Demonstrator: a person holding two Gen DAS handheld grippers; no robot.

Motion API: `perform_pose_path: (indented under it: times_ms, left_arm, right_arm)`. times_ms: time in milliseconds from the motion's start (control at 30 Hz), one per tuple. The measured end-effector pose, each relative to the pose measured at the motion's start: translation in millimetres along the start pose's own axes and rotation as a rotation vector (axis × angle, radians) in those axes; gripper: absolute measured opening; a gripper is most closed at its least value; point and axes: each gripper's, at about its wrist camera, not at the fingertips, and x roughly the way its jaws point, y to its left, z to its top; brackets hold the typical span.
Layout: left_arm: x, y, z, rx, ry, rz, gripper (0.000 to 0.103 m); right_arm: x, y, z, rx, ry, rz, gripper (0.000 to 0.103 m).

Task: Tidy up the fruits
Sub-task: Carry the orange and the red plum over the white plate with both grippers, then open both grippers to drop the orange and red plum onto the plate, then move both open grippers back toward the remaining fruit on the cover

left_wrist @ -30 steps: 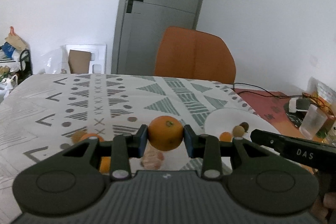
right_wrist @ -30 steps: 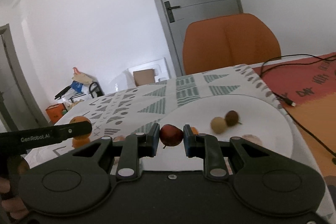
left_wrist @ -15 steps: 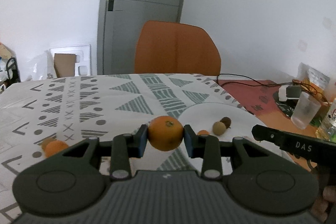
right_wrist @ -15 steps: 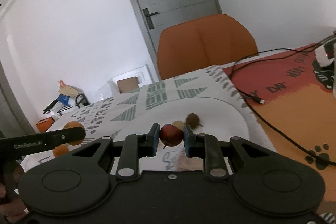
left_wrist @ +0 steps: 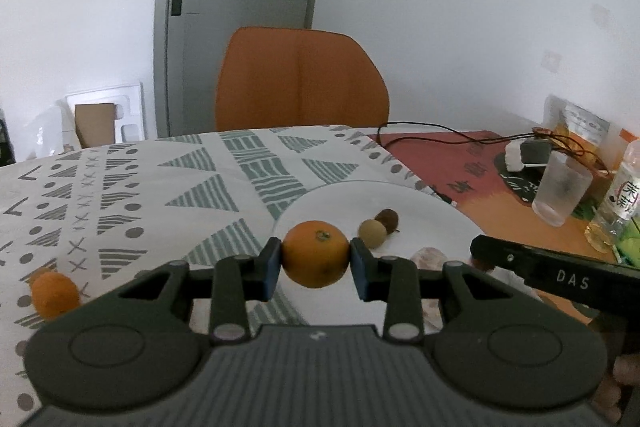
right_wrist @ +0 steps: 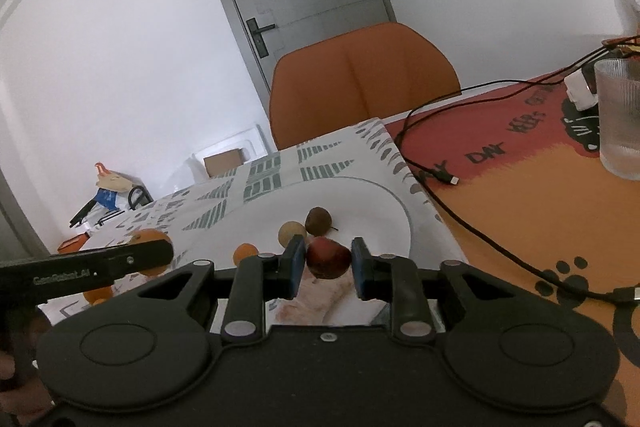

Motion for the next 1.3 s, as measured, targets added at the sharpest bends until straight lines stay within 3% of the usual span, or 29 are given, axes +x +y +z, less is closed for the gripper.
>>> perform_pose_path:
  times_ms: [200,333,567,633,1300]
  left_arm:
    - [-7.6,-0.4,3.7,-0.002,-0.027,0.011,0.042]
    - [-12.9,6.7,2.8,-0.006,-0.031,0.043,0.056]
    - [-25.5,22.8,3.9,-0.025,-0.046,0.088,0.071]
    - [-30.3,26.4,3.8,-0.024,-0.055,0.098,0.08]
    - [-66.7,90.2,-6.7,-0.086,-0.064,0.232,0.087]
  right_arm:
    - [-0.8,-3.2,1.0,0.014,0.002,0.003,0.031]
    - [-0.7,1.7,0.9,0.008,-0.002,0.015,0.037]
    - [0.6,16.9,0.6,-0.006,0.002,0.028,0.046]
    - [0.3,22.1,1.2,-0.012,0.001,0.027,0.048]
    - [4.2,78.9,-1.9,-0.071,-0.021,0.075,0.09]
